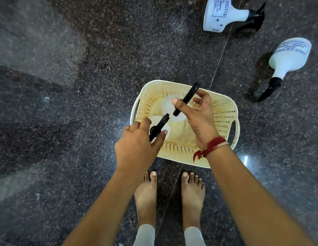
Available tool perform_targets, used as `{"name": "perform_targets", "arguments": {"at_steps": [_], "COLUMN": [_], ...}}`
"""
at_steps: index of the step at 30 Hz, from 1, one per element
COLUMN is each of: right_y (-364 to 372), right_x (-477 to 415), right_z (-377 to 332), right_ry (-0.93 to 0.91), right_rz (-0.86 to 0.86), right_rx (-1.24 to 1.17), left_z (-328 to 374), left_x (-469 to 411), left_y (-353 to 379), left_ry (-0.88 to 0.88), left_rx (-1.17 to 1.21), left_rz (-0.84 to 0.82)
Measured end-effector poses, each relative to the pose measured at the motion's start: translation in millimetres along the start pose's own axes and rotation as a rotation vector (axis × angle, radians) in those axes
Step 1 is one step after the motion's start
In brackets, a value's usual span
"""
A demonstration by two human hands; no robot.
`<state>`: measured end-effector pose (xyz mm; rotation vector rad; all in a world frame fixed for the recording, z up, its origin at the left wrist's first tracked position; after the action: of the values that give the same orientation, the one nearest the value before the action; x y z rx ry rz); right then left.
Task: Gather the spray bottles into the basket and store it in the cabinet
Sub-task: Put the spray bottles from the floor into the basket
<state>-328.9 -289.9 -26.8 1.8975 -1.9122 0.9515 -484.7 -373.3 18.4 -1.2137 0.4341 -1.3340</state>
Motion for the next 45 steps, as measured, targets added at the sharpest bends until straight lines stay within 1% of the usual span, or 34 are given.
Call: {"name": "perform_targets", "arguments": {"at_steps": [2, 5, 6, 8, 10, 12, 13, 15, 17, 18, 20, 22, 23, 25, 27, 29, 31, 36, 39, 41, 43, 45], "right_y": [-11, -32, -40, -62, -92, -125, -143, -180, -212, -227, -245, -248, -247, -235, -221, -214, -211, -205, -212, -215, -214, -210], "right_x": [2, 3, 1, -6, -18, -33, -42, -63, -88, -100, -125, -140, -146, -156, -163, -168, -171, -165, -143, -120, -88, -48], "right_z": [-4, -16, -21, -30, -38, -43, -44, -34, -12, 1, 26, 41, 45, 48, 48, 44, 37, 23, 19, 14, 1, -15], "right_ry": [-0.051, -0.155, -0.190, -0.240, -0.275, -0.300, -0.298, -0.237, -0.095, -0.005, 0.135, 0.206, 0.202, 0.124, 0.060, 0.003, -0.050, -0.108, -0.078, -0.046, -0.053, -0.090], "right_rz": [0.059, 0.136, 0.162, 0.227, 0.303, 0.406, 0.462, 0.569, 0.623, 0.612, 0.499, 0.374, 0.331, 0.244, 0.178, 0.211, 0.298, 0.445, 0.525, 0.516, 0.467, 0.406], "right_rx": [0.034, 0.063, 0.069, 0.068, 0.076, 0.141, 0.191, 0.300, 0.413, 0.484, 0.635, 0.729, 0.752, 0.822, 0.861, 0.815, 0.740, 0.603, 0.390, 0.201, 0.013, -0.060], "left_z": [11, 38, 48, 71, 94, 111, 117, 125, 128, 131, 139, 146, 149, 155, 159, 161, 161, 154, 149, 144, 140, 138], "left_x": [-3, -12, -17, -29, -38, -43, -46, -53, -62, -66, -72, -76, -77, -80, -83, -87, -90, -91, -87, -84, -78, -72], "left_y": [-10, -22, -23, -19, -15, -10, -8, -2, 4, 8, 16, 28, 36, 47, 52, 52, 50, 45, 39, 35, 29, 20], "left_ry": [0.070, 0.230, 0.275, 0.355, 0.411, 0.464, 0.487, 0.502, 0.475, 0.469, 0.470, 0.481, 0.487, 0.492, 0.502, 0.497, 0.477, 0.460, 0.415, 0.382, 0.358, 0.343], "left_rx": [-0.002, 0.063, 0.087, 0.081, 0.028, -0.038, -0.082, -0.148, -0.162, -0.150, -0.122, -0.106, -0.104, -0.135, -0.168, -0.155, -0.145, -0.140, -0.147, -0.139, -0.113, -0.073], "left_rz": [0.081, 0.175, 0.173, 0.108, 0.033, -0.017, -0.034, -0.062, -0.076, -0.071, -0.060, -0.084, -0.108, -0.139, -0.135, -0.128, -0.134, -0.144, -0.155, -0.168, -0.163, -0.140]}}
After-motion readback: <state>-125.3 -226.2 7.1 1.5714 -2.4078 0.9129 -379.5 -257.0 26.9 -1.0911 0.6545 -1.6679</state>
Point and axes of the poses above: each hand's wrist, its own x-axis away from the middle knuckle, its own y-axis out of the palm, z = x × y, the point moved 6 cm from there along -x, towards the middle knuckle, and after that the axes turned 8 degrees about x, right-handed, at the moved point
